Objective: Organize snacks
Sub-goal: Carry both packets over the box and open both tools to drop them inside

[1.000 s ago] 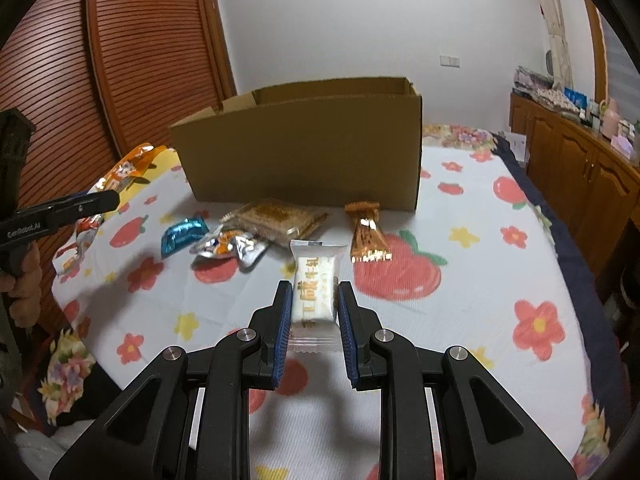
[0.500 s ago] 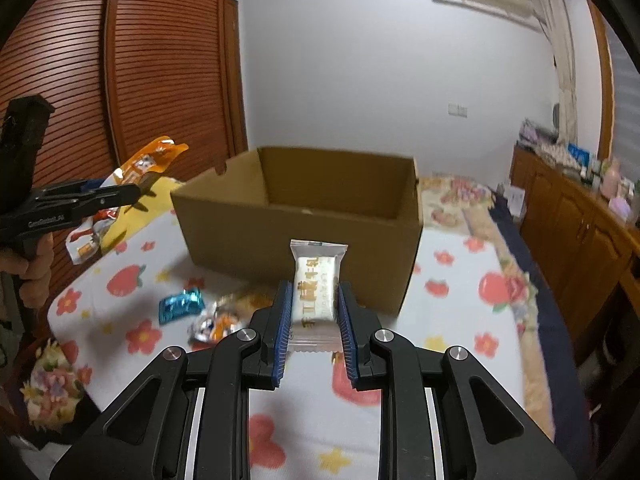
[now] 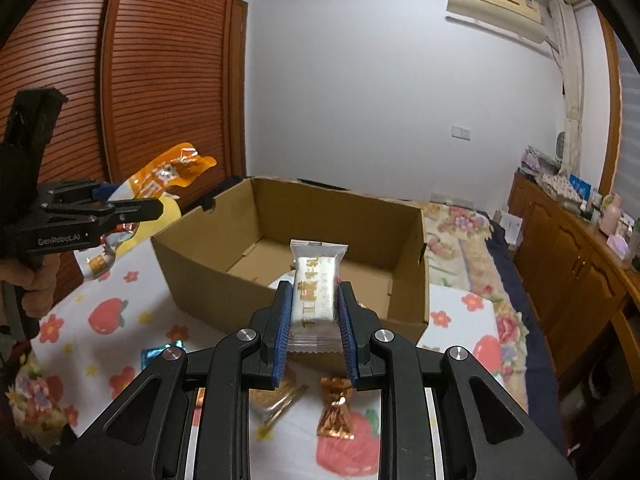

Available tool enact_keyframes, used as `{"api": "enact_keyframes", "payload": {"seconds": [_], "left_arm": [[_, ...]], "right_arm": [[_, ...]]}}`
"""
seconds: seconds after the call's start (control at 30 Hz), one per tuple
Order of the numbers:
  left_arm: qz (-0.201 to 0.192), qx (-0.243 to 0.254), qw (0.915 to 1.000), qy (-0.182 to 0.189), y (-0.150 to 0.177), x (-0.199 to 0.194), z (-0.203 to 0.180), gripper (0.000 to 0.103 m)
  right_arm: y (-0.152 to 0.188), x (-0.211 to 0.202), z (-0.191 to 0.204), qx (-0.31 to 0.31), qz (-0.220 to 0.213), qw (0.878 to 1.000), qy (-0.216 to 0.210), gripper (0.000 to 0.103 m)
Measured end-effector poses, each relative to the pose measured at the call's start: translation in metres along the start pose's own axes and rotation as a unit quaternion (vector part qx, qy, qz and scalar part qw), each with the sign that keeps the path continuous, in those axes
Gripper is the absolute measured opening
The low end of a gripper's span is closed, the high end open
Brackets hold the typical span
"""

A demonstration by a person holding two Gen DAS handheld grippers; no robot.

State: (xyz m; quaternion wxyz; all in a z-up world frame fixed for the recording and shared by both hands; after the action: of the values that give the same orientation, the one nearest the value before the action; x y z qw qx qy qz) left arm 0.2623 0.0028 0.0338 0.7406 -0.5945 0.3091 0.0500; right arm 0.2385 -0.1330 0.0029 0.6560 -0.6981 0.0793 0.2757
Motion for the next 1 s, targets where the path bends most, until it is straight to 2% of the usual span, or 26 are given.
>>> {"api": "enact_keyframes", "payload": {"seconds": [0.17, 0.37, 0.57, 0.83, 1.0], "left_arm": [[0.020, 0.008, 0.9998, 0.001, -0.006, 0.021, 0.000, 0.048], [0.033, -0.009, 0.9994, 0.006, -0.018, 0.042, 0.007, 0.048], [0.044, -0.027, 0.9986, 0.006, -0.017, 0.058, 0.014, 0.048], [0.058, -0.034, 0.9977, 0.015, -0.018, 0.076, 0.015, 0.049], [0.060, -0.027, 0.9978, 0.006, -0.025, 0.086, 0.016, 0.049]], "right_arm": [[0.000, 0.019, -0.001, 0.002, 0.017, 1.000, 0.002, 0.021], [-0.002, 0.031, 0.002, 0.002, 0.026, 1.000, -0.002, 0.021], [-0.010, 0.044, -0.001, 0.020, 0.030, 0.999, -0.008, 0.021], [-0.020, 0.075, -0.011, 0.050, 0.048, 0.998, -0.006, 0.021], [-0.016, 0.090, -0.016, 0.071, 0.064, 0.995, -0.009, 0.021]]}}
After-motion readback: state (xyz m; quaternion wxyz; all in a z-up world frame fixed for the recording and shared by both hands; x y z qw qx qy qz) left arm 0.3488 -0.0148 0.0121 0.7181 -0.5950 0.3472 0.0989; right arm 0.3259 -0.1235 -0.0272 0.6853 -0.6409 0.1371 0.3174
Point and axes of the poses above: each gripper's, at about its wrist camera, not at the fingertips, and x roughly the way its jaws point, z to its left, y to its underside, the point moved 5 cm from there along x, roughly the way its jaws point, and after that the axes turned 6 degrees about x, right-handed, at the moved point
